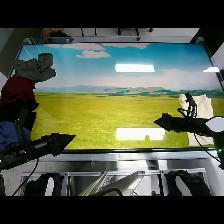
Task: Fold the shirts.
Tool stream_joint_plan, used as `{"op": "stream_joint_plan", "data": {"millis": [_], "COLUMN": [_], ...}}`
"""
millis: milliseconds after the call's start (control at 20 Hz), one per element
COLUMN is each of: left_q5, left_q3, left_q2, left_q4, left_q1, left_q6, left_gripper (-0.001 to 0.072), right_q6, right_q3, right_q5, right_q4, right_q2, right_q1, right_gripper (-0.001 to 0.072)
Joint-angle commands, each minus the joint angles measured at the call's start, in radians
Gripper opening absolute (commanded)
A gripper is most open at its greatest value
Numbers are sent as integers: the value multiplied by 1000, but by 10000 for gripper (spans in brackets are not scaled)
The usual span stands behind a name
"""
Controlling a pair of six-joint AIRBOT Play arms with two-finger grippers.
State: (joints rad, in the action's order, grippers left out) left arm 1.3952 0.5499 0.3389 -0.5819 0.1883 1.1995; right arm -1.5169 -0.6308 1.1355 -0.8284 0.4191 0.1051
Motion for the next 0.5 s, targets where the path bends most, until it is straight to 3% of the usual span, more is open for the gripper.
{"op": "stream_joint_plan", "data": {"millis": [0,150,350,400,450], "left_q5": [-1,-51,-240,-301,-358], "left_q3": [-1,8,237,328,418], "left_q2": [-3,14,205,283,363], "left_q4": [-2,-15,-313,-396,-465], "left_q1": [1,2,2,2,2], "left_q6": [-2,-10,-10,-10,-10], "left_gripper": [13,13,16,118,563], "right_q6": [-1,-1,-1,-1,0], "right_q3": [0,0,0,0,0], "right_q5": [1,1,1,1,1], "right_q4": [0,0,0,0,0], "right_q2": [-1,-1,-1,-1,-1], "right_q1": [-1,-1,-1,-1,-1], "right_gripper": [21,21,22,22,22]}}
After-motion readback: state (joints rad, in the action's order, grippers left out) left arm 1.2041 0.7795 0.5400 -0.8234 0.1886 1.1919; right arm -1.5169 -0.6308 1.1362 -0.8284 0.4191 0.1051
